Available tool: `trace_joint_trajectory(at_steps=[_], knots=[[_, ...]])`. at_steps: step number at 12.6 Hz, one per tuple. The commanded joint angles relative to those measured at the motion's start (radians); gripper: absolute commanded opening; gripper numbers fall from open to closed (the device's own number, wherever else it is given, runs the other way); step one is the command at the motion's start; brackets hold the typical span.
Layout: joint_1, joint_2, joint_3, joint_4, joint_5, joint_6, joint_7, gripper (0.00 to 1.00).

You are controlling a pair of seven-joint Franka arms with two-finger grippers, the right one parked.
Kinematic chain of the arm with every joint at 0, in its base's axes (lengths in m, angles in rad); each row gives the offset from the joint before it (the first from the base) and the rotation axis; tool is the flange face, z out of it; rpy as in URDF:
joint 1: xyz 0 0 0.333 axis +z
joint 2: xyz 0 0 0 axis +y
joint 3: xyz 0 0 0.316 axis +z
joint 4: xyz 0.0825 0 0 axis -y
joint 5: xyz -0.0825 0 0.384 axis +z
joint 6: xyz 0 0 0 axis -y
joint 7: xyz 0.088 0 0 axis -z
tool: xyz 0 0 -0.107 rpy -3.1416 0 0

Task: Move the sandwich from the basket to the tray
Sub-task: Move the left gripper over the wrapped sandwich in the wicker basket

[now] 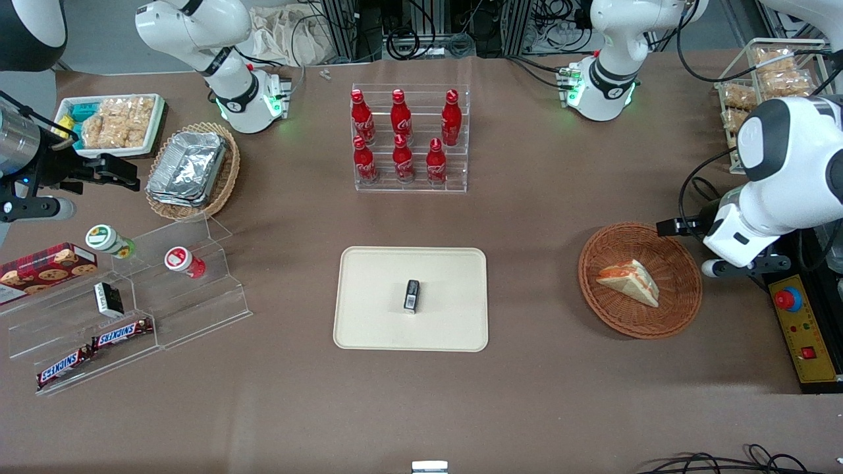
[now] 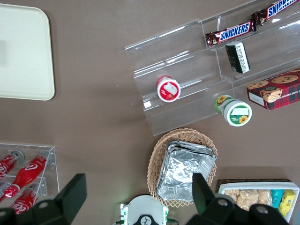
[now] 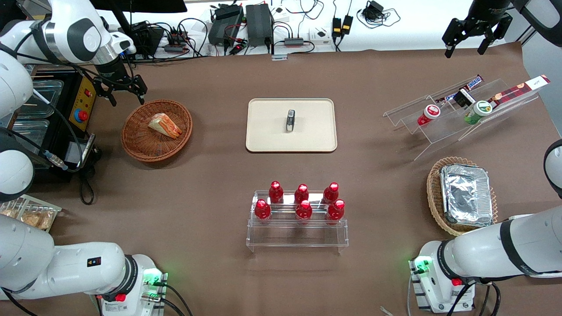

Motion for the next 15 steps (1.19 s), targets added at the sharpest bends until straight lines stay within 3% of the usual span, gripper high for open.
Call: trace_joint_trajectory(at_steps=[1, 4, 8, 15], knots=[[0.022, -0.027, -0.008, -0.086, -0.015, 0.094, -0.101, 0.99], [0.038, -0.013, -0.008, -0.142, -0.056, 0.236, -0.255, 0.99], [0.045, 0.04, -0.011, -0.175, -0.053, 0.388, -0.473, 0.99], [0.043, 0.071, -0.013, -0.238, -0.053, 0.505, -0.584, 0.99]])
